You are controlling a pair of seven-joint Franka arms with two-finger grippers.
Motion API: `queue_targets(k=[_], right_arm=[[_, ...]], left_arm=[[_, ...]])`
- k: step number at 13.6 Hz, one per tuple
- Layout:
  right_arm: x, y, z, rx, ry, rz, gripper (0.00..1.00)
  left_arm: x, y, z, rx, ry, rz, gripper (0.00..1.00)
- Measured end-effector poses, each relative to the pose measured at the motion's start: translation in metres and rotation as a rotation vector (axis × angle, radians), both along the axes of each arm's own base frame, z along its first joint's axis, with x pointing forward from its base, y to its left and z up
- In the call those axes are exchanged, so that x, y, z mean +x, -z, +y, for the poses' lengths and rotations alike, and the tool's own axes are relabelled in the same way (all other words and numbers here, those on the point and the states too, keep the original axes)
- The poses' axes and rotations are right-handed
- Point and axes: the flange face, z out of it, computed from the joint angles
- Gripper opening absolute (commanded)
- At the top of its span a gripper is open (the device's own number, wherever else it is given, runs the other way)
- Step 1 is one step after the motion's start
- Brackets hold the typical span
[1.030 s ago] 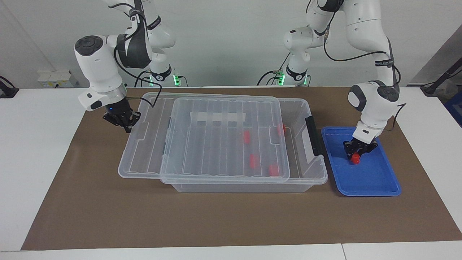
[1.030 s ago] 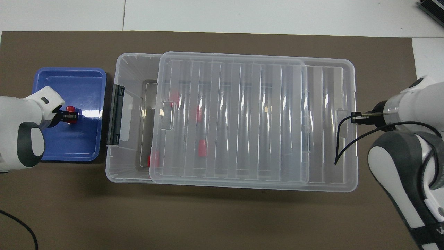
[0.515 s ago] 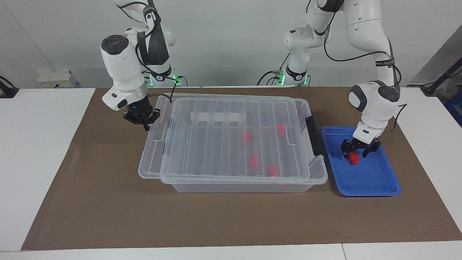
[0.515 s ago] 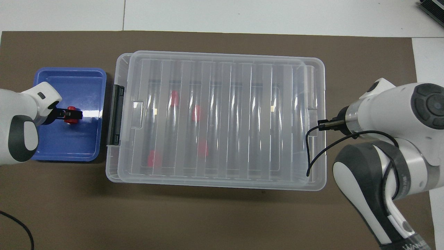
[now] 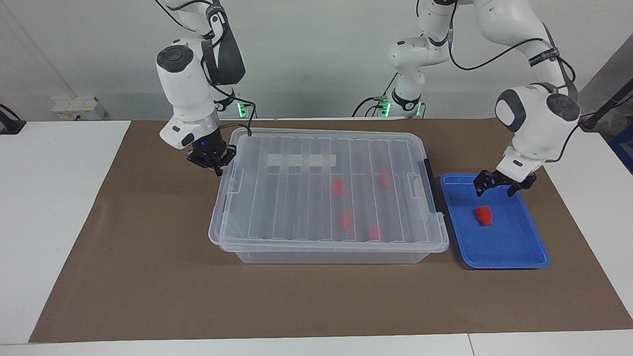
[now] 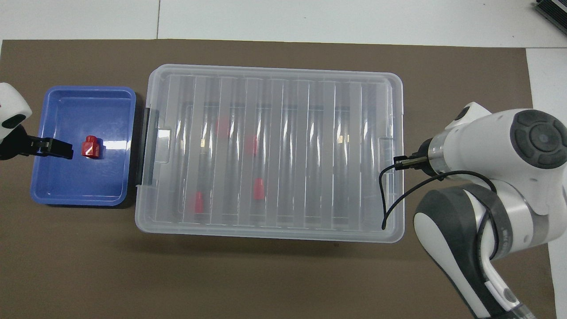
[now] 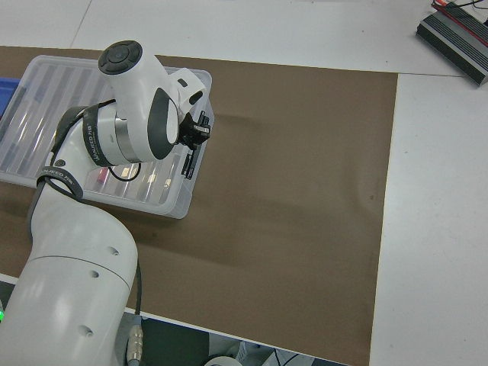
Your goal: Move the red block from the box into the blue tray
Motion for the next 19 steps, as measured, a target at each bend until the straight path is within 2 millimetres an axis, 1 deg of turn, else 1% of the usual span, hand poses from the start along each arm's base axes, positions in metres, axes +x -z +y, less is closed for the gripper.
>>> queue_targets(k=[2, 3, 4, 5, 6, 7, 8, 10, 11, 12, 13, 14, 15, 16, 17, 18, 19], right_arm=[[-0.001, 0.001, 0.0, -0.001, 0.0, 0.008, 0.0], [-0.001, 0.001, 0.0, 0.0, 0.001, 0.011, 0.0], [-0.001, 0.001, -0.002, -0.001, 0.005, 0.016, 0.0], [-0.002, 0.0, -0.005, -0.003, 0.012, 0.028, 0.3], [-0.003, -0.001, -0.012, -0.005, 0.026, 0.041, 0.8], [-0.002, -0.003, -0.023, -0.006, 0.048, 0.047, 0.9], [0.0, -0.008, -0.036, -0.004, 0.073, 0.042, 0.96], [0.0, -0.02, -0.067, -0.001, 0.13, 0.028, 0.98], [-0.002, -0.027, -0.082, 0.0, 0.158, 0.021, 0.98], [-0.003, -0.035, -0.096, 0.001, 0.184, 0.011, 0.98], [-0.004, -0.046, -0.106, 0.002, 0.204, 0.004, 0.98], [-0.005, -0.059, -0.111, 0.002, 0.214, 0.002, 0.98], [-0.006, -0.074, -0.113, 0.002, 0.217, -0.001, 0.98], [-0.006, -0.088, -0.113, 0.003, 0.218, -0.006, 0.98], [-0.006, -0.099, -0.114, 0.004, 0.22, -0.012, 0.98], [-0.006, -0.109, -0.116, 0.004, 0.223, -0.017, 0.98], [-0.006, -0.118, -0.117, 0.004, 0.226, -0.016, 0.98]], left_arm=[[-0.008, -0.051, -0.012, 0.002, 0.015, 0.014, 1.0], [-0.013, -0.069, -0.018, 0.004, 0.023, 0.01, 1.0], [-0.018, -0.081, -0.026, 0.006, 0.036, 0.007, 1.0], [-0.024, -0.087, -0.033, 0.008, 0.048, 0.006, 1.0], [-0.026, -0.089, -0.038, 0.009, 0.056, 0.006, 1.0], [-0.027, -0.088, -0.039, 0.01, 0.058, 0.009, 1.0], [-0.027, -0.086, -0.039, 0.009, 0.057, 0.014, 1.0], [-0.028, -0.088, -0.039, 0.01, 0.057, 0.016, 1.0], [-0.032, -0.095, -0.041, 0.01, 0.059, 0.033, 1.0], [-0.038, -0.108, -0.046, 0.01, 0.066, 0.061, 1.0], [-0.043, -0.12, -0.056, 0.011, 0.082, 0.082, 1.0], [-0.046, -0.13, -0.065, 0.013, 0.094, 0.086, 1.0], [-0.046, -0.132, -0.071, 0.014, 0.096, 0.081, 1.0], [-0.043, -0.124, -0.074, 0.013, 0.095, 0.079, 1.0], [-0.036, -0.111, -0.072, 0.01, 0.089, 0.08, 1.0], [-0.029, -0.097, -0.068, 0.006, 0.081, 0.089, 1.0], [-0.022, -0.087, -0.065, 0.005, 0.076, 0.1, 1.0]])
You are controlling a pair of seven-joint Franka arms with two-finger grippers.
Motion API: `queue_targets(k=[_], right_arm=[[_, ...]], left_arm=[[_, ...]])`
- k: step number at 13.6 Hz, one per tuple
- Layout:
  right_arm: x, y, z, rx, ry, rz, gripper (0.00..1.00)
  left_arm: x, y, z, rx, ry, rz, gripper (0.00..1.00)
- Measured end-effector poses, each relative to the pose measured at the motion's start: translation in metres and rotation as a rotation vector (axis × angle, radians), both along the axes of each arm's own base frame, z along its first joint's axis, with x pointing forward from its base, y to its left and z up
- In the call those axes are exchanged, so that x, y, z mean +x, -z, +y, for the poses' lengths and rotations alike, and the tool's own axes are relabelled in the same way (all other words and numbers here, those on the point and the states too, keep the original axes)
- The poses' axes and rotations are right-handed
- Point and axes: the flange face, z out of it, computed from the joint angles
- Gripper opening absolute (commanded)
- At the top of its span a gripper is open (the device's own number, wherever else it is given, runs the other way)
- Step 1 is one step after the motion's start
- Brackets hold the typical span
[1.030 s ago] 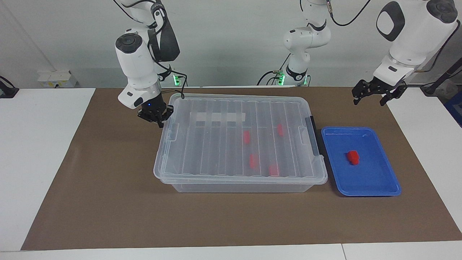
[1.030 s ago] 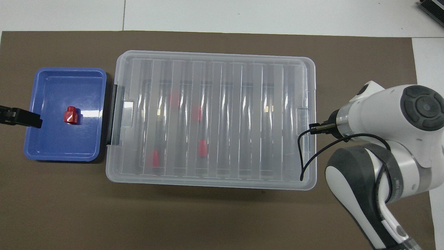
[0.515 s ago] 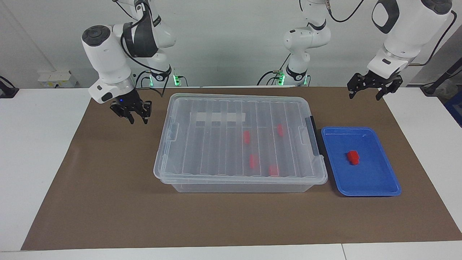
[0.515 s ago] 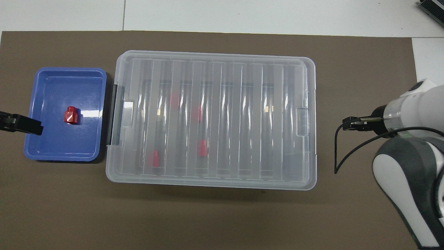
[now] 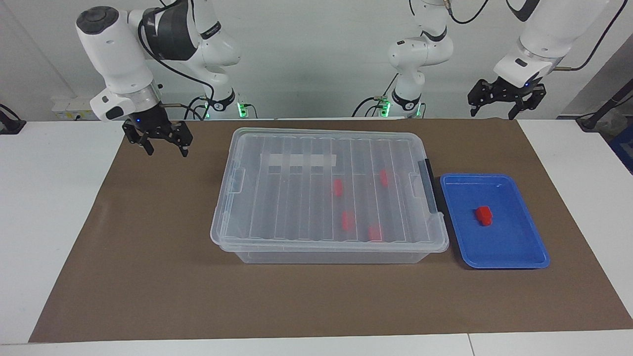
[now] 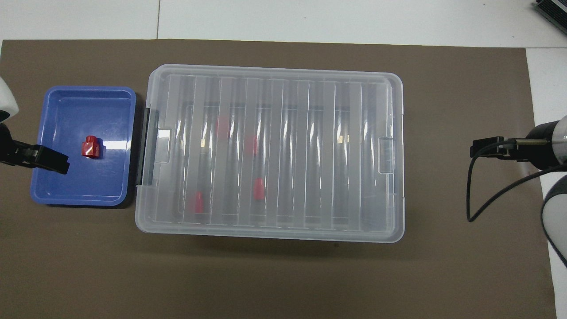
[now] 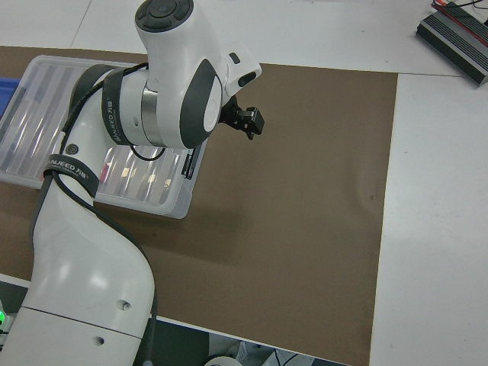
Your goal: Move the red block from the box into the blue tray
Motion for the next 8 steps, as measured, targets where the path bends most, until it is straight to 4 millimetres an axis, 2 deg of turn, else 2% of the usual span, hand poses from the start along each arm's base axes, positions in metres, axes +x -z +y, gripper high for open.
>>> queue_targets(k=[1, 3, 8], right_arm=[[0.001, -0.01, -0.002, 0.0, 0.003, 0.005, 0.98], [0.007, -0.024, -0.004, 0.002, 0.007, 0.01, 0.98], [0.015, -0.026, -0.005, 0.003, 0.008, 0.016, 0.98]], left_arm=[[0.003, 0.004, -0.003, 0.0, 0.006, 0.002, 1.0], [0.0, 0.0, -0.018, 0.0, 0.024, -0.009, 1.0], [-0.006, -0.013, -0.02, 0.007, -0.041, -0.035, 1.0]])
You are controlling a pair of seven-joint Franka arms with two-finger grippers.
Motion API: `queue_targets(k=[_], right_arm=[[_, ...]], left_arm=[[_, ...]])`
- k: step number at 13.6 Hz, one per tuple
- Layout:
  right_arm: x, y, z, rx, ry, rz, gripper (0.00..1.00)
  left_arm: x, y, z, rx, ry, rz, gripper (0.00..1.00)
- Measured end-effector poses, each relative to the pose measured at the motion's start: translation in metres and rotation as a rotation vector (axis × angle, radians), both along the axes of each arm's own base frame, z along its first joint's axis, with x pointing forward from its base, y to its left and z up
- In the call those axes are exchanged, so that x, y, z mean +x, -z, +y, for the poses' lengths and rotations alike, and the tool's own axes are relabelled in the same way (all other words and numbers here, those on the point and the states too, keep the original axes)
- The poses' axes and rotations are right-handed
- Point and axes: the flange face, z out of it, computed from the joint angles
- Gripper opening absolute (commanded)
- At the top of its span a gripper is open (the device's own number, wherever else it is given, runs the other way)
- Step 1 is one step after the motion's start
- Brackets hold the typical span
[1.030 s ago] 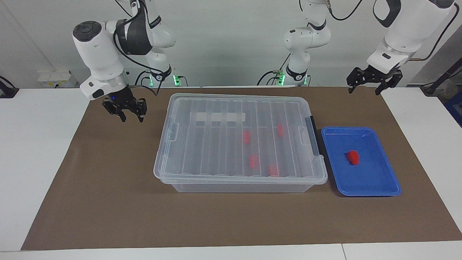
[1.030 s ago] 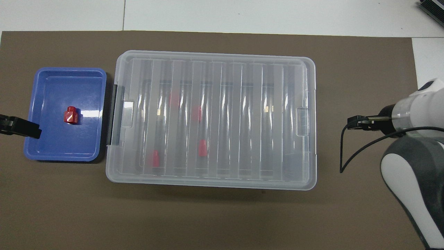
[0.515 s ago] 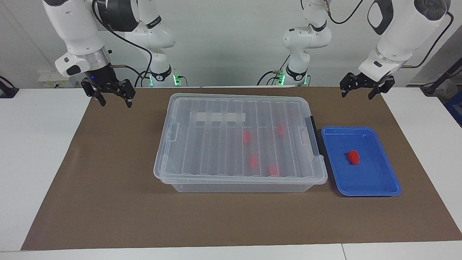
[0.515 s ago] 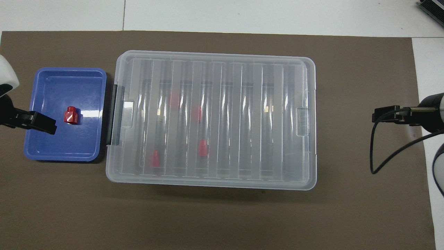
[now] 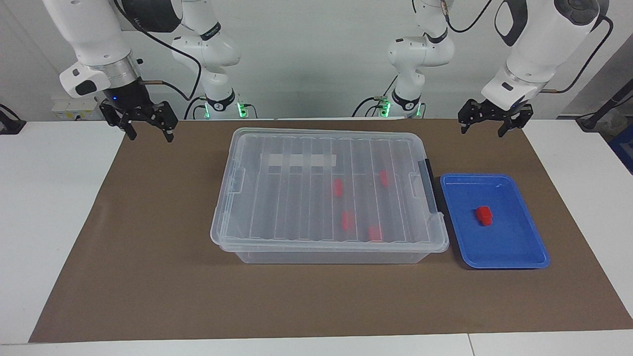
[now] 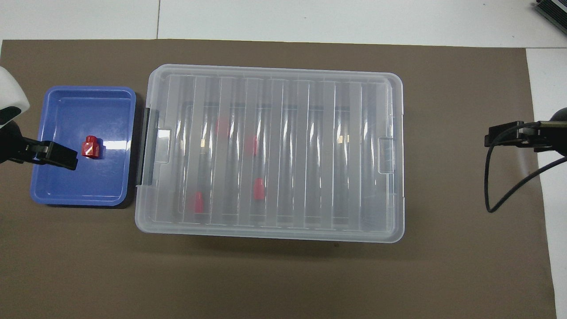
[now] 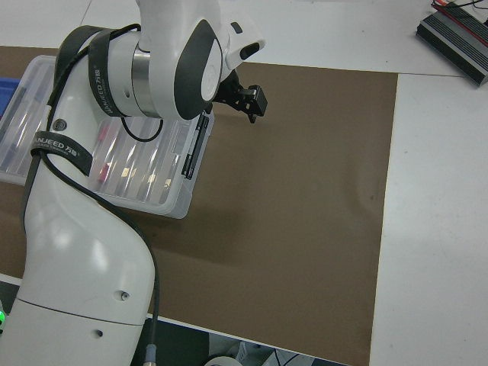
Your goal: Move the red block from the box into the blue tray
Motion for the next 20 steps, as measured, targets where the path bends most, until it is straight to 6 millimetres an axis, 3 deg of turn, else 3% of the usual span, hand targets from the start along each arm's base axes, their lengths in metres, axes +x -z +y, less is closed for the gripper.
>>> queue_targets(k=[4, 10, 20], right_arm=[[0.006, -0.014, 0.002, 0.0, -0.005, 0.011, 0.98], [0.01, -0.002, 0.007, 0.003, 0.034, 0.062, 1.0], [0.01, 0.003, 0.007, -0.017, 0.03, 0.072, 1.0]], left_arm=[[-0.003, 0.0, -0.028, 0.008, -0.021, -0.004, 1.0], [-0.002, -0.001, -0.021, 0.008, -0.04, -0.006, 1.0], [-0.003, -0.002, -0.017, 0.008, -0.051, -0.007, 1.0]])
